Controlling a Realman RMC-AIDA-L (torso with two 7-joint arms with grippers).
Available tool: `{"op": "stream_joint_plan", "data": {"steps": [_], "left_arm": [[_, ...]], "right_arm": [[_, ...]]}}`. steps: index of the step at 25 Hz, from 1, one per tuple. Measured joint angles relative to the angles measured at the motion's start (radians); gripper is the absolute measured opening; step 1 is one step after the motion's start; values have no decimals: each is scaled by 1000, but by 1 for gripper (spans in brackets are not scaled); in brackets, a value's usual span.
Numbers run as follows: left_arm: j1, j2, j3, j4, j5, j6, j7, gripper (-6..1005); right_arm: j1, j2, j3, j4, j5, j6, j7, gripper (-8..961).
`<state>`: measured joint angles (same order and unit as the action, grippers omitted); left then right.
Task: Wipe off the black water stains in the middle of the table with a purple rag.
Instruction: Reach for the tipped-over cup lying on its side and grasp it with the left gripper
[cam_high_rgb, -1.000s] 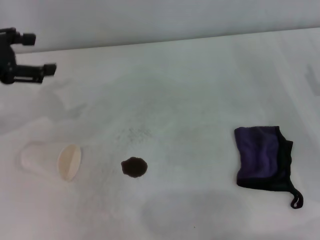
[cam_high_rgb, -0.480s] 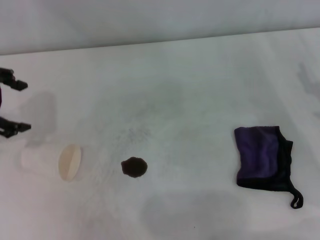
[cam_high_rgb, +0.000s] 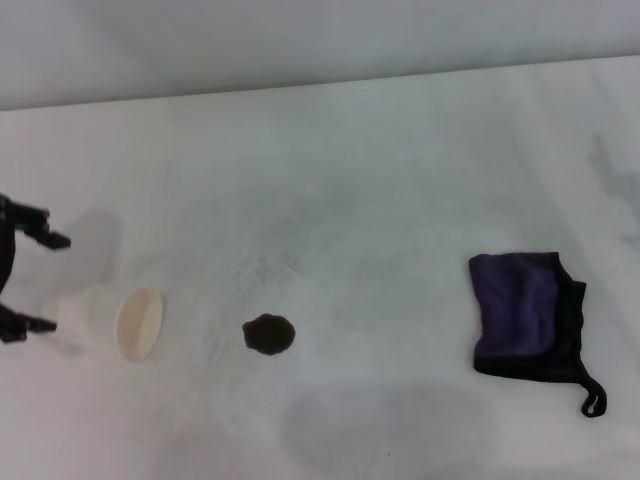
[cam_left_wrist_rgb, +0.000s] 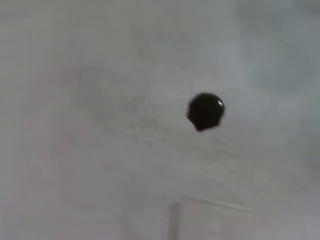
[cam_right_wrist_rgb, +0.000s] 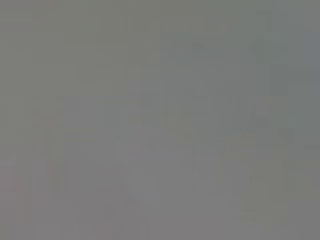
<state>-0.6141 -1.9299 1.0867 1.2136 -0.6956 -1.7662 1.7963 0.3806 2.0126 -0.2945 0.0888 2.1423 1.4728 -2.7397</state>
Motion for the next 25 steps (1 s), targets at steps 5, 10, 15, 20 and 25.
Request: {"op": "stream_joint_plan", "data": {"steps": [5,10,15,20,25], "left_arm": [[23,-32,11,-39,60,60,97,888],[40,-51,0,-76,76,126,175,888],[48,-68,-10,-113,66,174,240,887],[51,-82,-14,-162,57,224,296,887],[51,-101,-18,-202,50,265,322,887]], "right_arm": [[-13,0,-6,24,-4,31,0,841],[-34,-1,-9,61,-4,87,-2,841],[-42,-2,-10,71,-5,110,-2,840],[-44,-3,-13,78,-7,124,-4,840],[-48,-3,-14,88,-9,135,-4,841]]}}
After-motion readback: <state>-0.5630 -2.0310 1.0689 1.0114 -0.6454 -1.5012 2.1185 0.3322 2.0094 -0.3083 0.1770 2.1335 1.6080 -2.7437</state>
